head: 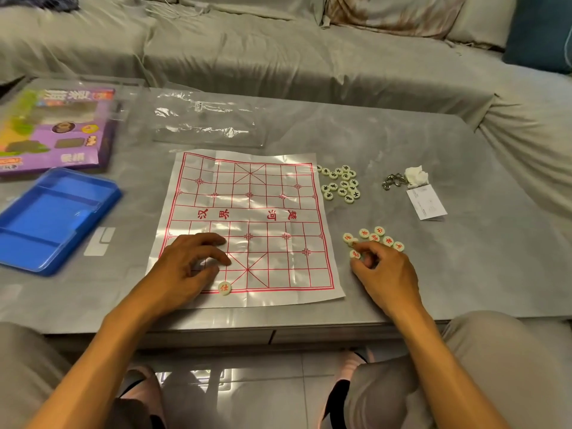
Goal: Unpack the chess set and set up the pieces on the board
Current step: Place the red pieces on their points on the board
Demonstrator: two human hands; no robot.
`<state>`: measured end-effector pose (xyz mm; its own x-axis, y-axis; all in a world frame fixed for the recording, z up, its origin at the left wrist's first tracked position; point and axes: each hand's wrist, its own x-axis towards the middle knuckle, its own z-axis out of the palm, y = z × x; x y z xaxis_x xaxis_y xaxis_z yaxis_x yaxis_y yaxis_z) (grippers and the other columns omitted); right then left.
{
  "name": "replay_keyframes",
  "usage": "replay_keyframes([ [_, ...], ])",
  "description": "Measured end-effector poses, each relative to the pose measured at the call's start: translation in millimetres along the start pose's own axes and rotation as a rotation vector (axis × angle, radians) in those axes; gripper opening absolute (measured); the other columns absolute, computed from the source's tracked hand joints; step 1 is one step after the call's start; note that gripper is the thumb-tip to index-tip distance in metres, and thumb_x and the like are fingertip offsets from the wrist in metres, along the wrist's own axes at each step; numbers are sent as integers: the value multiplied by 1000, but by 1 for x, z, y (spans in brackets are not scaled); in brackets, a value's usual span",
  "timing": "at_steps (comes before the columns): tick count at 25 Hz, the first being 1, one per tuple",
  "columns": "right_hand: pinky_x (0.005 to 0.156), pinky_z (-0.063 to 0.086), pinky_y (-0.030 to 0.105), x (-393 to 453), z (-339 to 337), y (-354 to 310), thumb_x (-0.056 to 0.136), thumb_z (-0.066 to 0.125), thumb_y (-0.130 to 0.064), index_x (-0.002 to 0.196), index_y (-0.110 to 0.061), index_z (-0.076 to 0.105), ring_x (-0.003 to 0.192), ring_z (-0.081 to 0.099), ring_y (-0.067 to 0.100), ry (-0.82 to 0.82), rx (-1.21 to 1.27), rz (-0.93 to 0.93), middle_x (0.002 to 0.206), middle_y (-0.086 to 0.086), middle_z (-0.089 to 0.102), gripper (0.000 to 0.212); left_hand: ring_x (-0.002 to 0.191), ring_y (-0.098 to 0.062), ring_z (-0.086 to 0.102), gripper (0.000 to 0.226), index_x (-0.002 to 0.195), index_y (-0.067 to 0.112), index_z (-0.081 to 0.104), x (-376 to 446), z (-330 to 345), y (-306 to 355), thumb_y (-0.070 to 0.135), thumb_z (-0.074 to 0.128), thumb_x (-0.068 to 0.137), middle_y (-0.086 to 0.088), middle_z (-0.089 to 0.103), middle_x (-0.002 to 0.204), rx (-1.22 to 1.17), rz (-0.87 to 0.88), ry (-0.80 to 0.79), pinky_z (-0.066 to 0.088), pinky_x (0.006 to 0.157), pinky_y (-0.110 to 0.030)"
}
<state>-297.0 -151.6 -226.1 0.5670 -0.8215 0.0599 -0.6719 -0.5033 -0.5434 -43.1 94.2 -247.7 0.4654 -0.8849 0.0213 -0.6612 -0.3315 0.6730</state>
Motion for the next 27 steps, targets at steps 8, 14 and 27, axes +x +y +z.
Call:
replay_keyframes([
  [8,60,48,27,-5,5,-6,86,66,-40,88,-28,64,64,56,8,21,-13,-55,70,-10,60,12,127,-9,38,24,102,39,66,-3,-1,-2,43,47,87,21,45,133,4,-4,-3,36,106,-37],
  [14,70,52,29,4,-5,1,88,65,-37,105,-31,62,77,58,11,36,8,-53,83,-10,61,18,126,-10,39,27,101,38,66,-1,0,0,44,45,85,20,47,133,5,-5,5,34,107,-39],
  [27,65,45,20,28,-8,1,89,63,-24,106,-27,66,78,56,8,-47,-3,-126,92,-10,61,18,124,-4,38,27,99,41,65,0,1,-7,49,43,86,25,46,132,14,17,8,34,103,-36],
])
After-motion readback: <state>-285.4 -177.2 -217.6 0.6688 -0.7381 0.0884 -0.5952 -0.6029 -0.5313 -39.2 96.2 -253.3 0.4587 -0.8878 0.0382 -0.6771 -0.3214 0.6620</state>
